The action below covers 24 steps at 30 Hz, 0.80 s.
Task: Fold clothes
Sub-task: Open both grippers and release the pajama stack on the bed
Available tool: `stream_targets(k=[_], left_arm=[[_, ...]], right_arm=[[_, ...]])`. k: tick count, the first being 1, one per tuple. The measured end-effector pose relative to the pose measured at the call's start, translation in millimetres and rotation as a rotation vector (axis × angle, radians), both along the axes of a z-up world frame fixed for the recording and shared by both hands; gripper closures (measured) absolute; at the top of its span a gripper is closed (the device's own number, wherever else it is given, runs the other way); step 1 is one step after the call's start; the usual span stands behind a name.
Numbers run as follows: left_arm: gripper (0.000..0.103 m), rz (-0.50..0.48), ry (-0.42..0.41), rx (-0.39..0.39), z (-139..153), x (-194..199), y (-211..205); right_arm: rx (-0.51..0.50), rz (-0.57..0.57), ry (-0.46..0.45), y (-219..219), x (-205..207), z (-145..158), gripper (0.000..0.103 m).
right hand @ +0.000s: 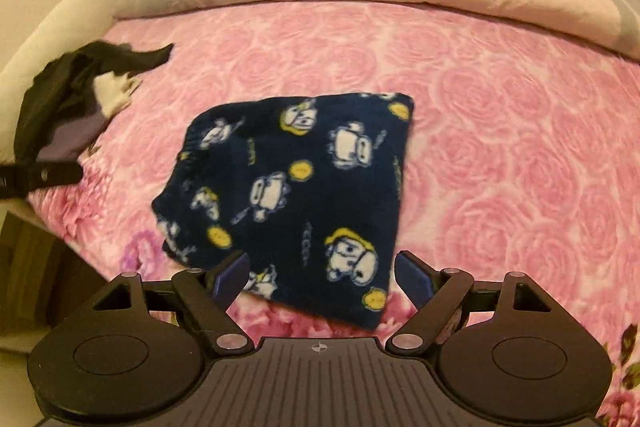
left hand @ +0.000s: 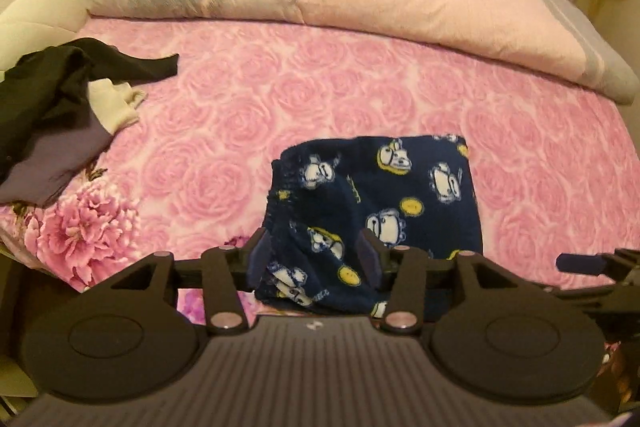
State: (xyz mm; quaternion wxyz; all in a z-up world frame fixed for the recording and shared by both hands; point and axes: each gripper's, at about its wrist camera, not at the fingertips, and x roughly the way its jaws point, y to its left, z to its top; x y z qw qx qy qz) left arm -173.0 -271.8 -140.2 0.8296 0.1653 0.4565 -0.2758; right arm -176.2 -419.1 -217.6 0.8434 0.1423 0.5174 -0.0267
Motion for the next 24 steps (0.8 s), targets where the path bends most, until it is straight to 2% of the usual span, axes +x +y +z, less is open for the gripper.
stream_targets(k=[8,24], left_arm=[[0.059,0.013,-0.022,0.033,2.5,-14.2,6.5],[0.049,0.042,-0.037,0.067,8.5,-24.4,1.5]], right_arm=[[-0.018,0.009,-0.005,2.1,-3.7,5.6,0.02],[-0.037,0.044,0.019,-5.3,-10.1,16.0,0.02]])
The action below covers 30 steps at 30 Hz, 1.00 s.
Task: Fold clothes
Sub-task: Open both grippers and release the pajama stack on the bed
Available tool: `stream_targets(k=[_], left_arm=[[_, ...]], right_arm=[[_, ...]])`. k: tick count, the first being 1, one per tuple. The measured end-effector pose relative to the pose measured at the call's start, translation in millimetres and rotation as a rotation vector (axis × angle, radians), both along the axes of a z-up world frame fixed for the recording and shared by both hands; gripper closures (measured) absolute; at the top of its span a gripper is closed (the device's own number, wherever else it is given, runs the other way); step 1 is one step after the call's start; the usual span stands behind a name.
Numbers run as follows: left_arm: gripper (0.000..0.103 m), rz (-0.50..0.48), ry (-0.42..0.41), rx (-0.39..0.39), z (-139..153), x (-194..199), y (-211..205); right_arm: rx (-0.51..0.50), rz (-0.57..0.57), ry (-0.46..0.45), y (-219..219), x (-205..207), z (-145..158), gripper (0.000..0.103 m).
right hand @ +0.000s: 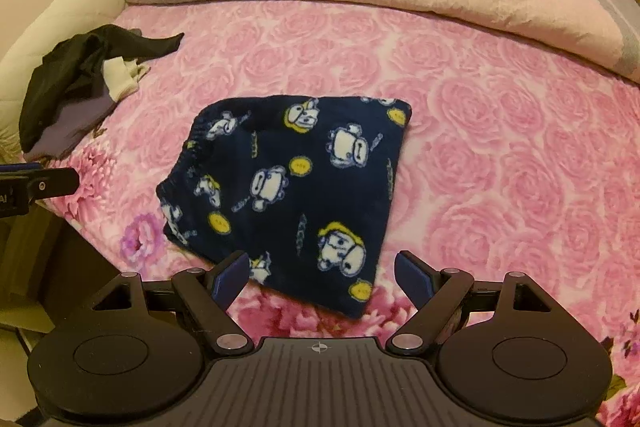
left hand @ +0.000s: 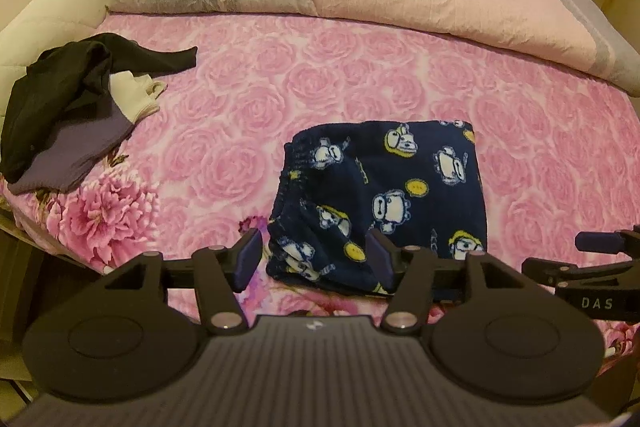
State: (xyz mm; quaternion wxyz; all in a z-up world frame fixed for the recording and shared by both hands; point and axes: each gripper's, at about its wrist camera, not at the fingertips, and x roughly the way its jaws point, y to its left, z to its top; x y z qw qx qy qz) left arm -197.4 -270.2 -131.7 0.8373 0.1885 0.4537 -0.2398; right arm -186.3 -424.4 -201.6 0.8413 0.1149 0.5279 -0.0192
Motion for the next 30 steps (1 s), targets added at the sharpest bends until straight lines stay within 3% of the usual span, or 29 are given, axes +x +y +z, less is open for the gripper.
stream_targets(k=[13,24,30], left_arm=[[0.049,0.005,0.106,0.076,-33.3,-4.7,2.9],[0.048,-0.02,0.193,0.115,-56.8,30.2,6.7],[0.047,-0.028,0.275,0.022,-64.1,68.1,21.6]], right_arm=[[0.038,-0.043,0.1,-4.9,-9.0,-26.3,0.02],[0.048,-0.067,0.168,14.9,10.1,-43.5,0.02],[0.077,-0.177,0.184,5.3,23.4,-49.4,0.02]])
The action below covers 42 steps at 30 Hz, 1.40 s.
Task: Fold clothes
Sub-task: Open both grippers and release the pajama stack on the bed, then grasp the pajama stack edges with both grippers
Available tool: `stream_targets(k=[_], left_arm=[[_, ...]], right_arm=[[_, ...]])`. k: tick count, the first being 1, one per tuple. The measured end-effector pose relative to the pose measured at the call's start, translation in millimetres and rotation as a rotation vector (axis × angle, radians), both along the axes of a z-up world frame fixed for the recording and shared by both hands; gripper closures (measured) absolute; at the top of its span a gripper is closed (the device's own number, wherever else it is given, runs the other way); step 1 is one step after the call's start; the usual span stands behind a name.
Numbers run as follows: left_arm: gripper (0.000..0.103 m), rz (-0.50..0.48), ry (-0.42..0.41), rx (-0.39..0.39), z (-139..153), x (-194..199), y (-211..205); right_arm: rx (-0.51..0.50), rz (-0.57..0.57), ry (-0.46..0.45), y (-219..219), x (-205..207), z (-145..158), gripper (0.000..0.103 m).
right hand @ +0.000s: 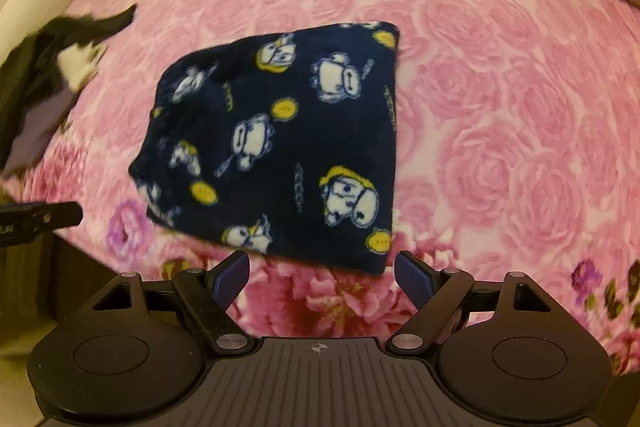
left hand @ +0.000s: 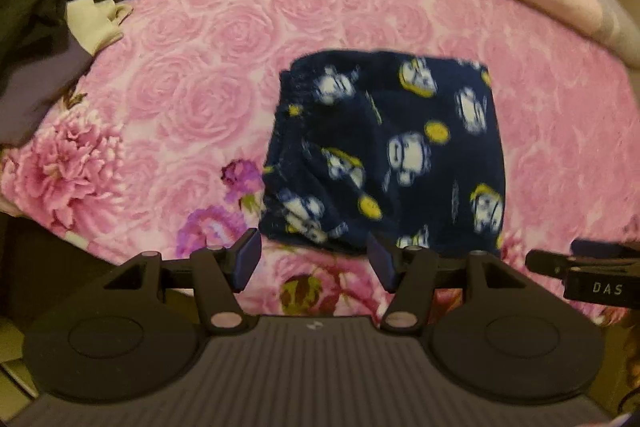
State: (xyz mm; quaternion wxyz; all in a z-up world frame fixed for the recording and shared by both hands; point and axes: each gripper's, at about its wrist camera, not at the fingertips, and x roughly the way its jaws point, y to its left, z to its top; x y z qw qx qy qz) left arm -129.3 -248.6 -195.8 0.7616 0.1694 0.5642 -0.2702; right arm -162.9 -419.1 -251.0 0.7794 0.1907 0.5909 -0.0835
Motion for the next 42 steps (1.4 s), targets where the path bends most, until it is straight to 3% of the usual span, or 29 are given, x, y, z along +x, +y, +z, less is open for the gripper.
stream_targets(k=[9,14,21,24,28,34,39,42], left_arm=[[0.043,-0.02,0.025,-0.007,-10.5,57.9,1.9],[0.041,-0.011,0.098,-0.082,-30.5,85.6,9.0],[0.038,0.006,0.192,-0.248,-66.7,109.2,16.7],[0.03,0.012,0.218,-0.281,-89.8,115.6,16.4],[0.028,0.04,0.265,-0.306,-124.3,126.5,17.3],[0.028,0.21,0.332,-0.396,-157.7,146.6,29.8],[0.024,0.256,0.319,-0.479,-165.0,154.8,30.0],[0.024,0.232,0.326,-0.492,-171.0,159.9,26.4]], right_arm=[[0.015,-0.106,0.008,-6.3,19.3,-5.9,0.02],[0.047,-0.209,-0.005,-19.8,13.6,-18.3,0.02],[0.105,-0.353,-0.027,-47.7,2.3,-37.8,0.02],[0.118,-0.353,-0.01,-57.5,6.1,-55.3,0.02],[0.145,-0.328,-0.012,-70.3,12.5,-83.7,0.02],[0.238,-0.397,-0.102,-102.6,20.3,-117.2,0.02],[0.277,-0.387,-0.215,-121.7,27.6,-133.7,0.02],[0.299,-0.357,-0.236,-124.3,33.9,-145.7,0.02]])
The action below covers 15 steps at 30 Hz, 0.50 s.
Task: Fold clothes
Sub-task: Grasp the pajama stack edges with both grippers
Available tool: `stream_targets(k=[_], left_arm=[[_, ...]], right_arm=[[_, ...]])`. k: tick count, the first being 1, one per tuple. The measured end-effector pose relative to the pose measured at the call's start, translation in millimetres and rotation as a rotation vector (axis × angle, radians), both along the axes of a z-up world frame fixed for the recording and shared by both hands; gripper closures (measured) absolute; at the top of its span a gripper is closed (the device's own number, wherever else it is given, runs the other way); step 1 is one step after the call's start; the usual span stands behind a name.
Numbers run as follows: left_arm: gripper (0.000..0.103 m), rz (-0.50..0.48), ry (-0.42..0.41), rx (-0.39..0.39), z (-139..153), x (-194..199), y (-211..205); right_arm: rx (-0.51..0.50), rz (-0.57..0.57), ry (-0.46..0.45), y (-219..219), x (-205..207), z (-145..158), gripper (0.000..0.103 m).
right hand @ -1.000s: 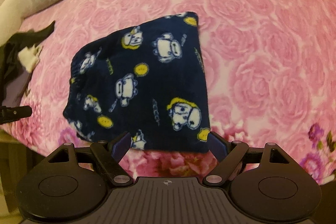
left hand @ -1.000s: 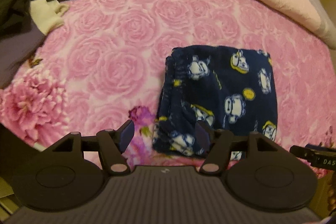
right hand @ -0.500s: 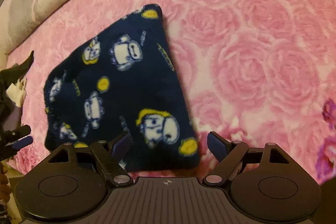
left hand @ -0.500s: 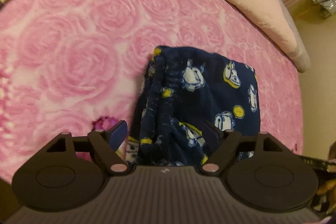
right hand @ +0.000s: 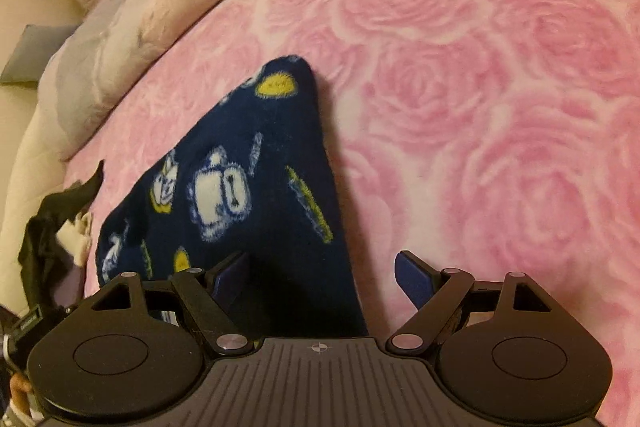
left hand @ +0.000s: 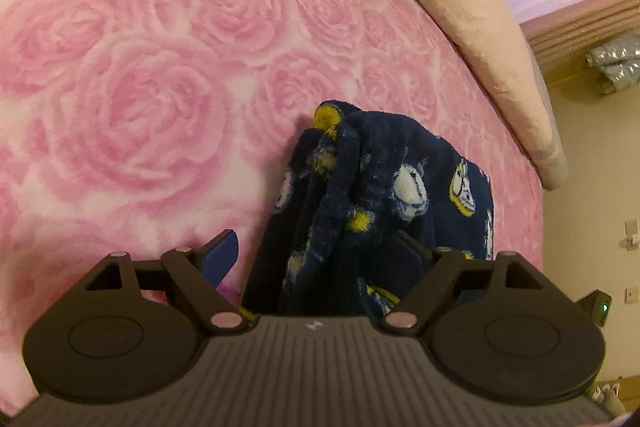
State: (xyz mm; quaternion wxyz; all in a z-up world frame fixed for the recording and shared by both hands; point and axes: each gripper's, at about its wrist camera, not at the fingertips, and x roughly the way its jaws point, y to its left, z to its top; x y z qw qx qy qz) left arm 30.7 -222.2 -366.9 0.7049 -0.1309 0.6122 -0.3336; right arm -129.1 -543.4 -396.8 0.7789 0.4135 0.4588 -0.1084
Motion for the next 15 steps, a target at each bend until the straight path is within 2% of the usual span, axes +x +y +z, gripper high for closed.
stream_targets(k=[7,15], left_arm=[[0.024,-0.048,0.004,-0.027,-11.8,4.1,-3.5],[0.023,-0.051,0.129,-0.113,-45.4,8.0,-4.1]], right_arm=[[0.087,0.0,-0.048,-5.1,-1.2,-20.9,0.02],[0.212,-0.033,-0.098,-12.4,-9.7,-35.0,0.02]])
